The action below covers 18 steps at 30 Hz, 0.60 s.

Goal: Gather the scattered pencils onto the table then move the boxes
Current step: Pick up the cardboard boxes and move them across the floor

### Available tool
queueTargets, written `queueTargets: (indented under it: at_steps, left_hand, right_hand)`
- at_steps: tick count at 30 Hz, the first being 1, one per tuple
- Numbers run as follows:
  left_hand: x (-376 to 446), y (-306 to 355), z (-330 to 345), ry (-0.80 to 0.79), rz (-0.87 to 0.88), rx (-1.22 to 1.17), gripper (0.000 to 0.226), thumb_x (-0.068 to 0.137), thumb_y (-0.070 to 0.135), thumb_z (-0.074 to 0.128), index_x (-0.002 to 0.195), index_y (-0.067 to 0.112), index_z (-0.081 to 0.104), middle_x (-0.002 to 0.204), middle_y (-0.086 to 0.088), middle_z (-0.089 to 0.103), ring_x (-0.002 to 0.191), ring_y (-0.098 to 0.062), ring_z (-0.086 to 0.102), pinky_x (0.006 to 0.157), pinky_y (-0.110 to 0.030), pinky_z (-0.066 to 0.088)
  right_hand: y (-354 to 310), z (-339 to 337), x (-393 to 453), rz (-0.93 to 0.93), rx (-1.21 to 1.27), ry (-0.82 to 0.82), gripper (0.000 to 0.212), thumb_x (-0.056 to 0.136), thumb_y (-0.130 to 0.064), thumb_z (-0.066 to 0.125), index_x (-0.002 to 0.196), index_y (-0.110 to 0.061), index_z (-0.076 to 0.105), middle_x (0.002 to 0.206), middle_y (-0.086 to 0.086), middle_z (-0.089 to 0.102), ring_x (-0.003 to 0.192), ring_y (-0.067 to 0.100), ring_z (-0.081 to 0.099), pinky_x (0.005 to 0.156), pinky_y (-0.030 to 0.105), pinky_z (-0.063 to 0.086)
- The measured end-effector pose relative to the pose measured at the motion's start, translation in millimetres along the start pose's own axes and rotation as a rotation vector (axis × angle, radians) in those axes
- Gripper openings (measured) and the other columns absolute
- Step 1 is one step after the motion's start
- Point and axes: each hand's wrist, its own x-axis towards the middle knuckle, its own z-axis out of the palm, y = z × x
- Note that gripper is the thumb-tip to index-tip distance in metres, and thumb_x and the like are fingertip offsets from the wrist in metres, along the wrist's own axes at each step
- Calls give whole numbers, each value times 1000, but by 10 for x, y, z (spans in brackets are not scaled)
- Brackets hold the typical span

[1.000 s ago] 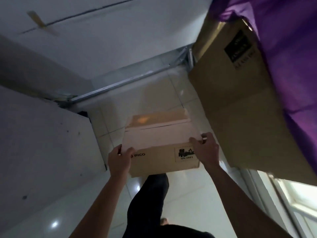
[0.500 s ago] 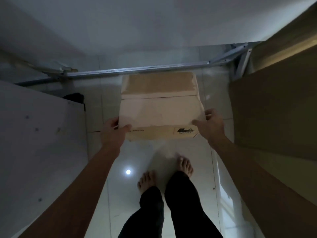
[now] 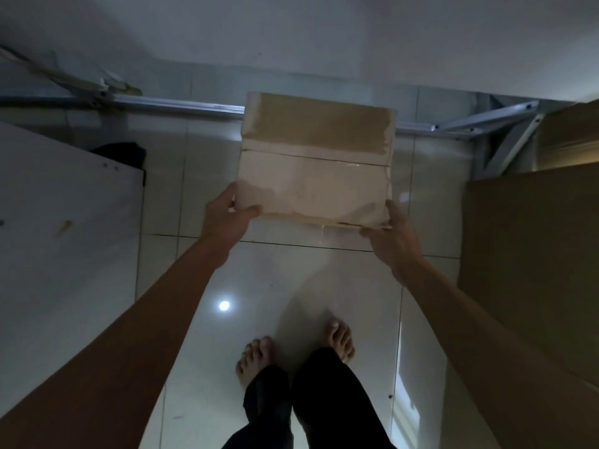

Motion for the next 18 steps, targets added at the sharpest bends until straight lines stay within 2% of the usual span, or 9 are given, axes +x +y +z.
queueTargets:
  at_steps: [2, 3, 7, 9, 11, 14, 16, 18]
  left_hand:
    - [-148, 110, -4, -33, -33, 2, 71, 85, 15, 77, 148, 22, 46, 131, -5, 54, 117, -20, 55, 102, -38, 48]
    - [-284, 174, -39, -44, -41, 5, 71, 85, 16, 77, 149, 22, 45, 131, -5, 53, 117, -20, 56, 100, -38, 48]
    - [-934, 375, -229, -96, -23, -30, 45, 88, 15, 73, 130, 24, 59, 116, -4, 62, 100, -17, 61, 76, -28, 49]
    - [-1321, 441, -329, -113, -4, -40, 33, 88, 16, 72, 119, 26, 65, 108, -2, 67, 94, -15, 64, 74, -26, 47]
    - [-1776, 486, -474, -92, -8, -63, 25, 89, 16, 70, 111, 29, 69, 98, 3, 70, 89, -14, 64, 74, -26, 48]
    - [-2550, 521, -713, -37, -37, -99, 23, 89, 16, 68, 107, 31, 71, 94, 3, 72, 84, -12, 65, 72, -26, 50]
    - [-3066, 472, -883, -3, -66, -117, 24, 88, 16, 68, 104, 34, 72, 92, 2, 73, 82, -12, 66, 70, -25, 50]
    - [-3550, 393, -1115, 45, -96, -152, 26, 87, 16, 68, 100, 38, 72, 87, 3, 73, 78, -11, 67, 70, -26, 50]
  right_hand:
    - [-92, -42, -99, 38, 6, -50, 76, 85, -11, 73, 152, -26, 40, 135, 0, 51, 117, 21, 56, 94, 37, 51]
    - [-165, -77, -209, 48, 37, -67, 72, 88, -7, 71, 151, -23, 41, 131, 0, 47, 116, 19, 53, 92, 34, 49]
    - [-462, -205, -743, 42, 150, -84, 45, 85, 6, 69, 120, -22, 60, 117, 7, 58, 94, 22, 61, 69, 26, 46]
    - [-599, -286, -1092, -17, 122, -94, 38, 84, 7, 68, 111, -19, 64, 98, 5, 63, 75, 15, 62, 57, 19, 44]
    - [-749, -376, -1543, -84, 63, -131, 30, 85, 6, 65, 105, -16, 67, 84, 6, 67, 65, 14, 59, 52, 16, 42]
    - [-973, -470, -2273, -122, -31, -255, 29, 85, 5, 59, 94, -22, 68, 80, 11, 69, 67, 20, 59, 53, 18, 43]
    - [-1056, -473, -2743, -166, -108, -333, 30, 84, 2, 61, 89, -26, 68, 77, 9, 69, 66, 19, 61, 60, 24, 48]
    - [-1168, -453, -3237, -220, -179, -411, 24, 85, -2, 64, 90, -26, 69, 78, 9, 70, 65, 19, 62, 61, 27, 49]
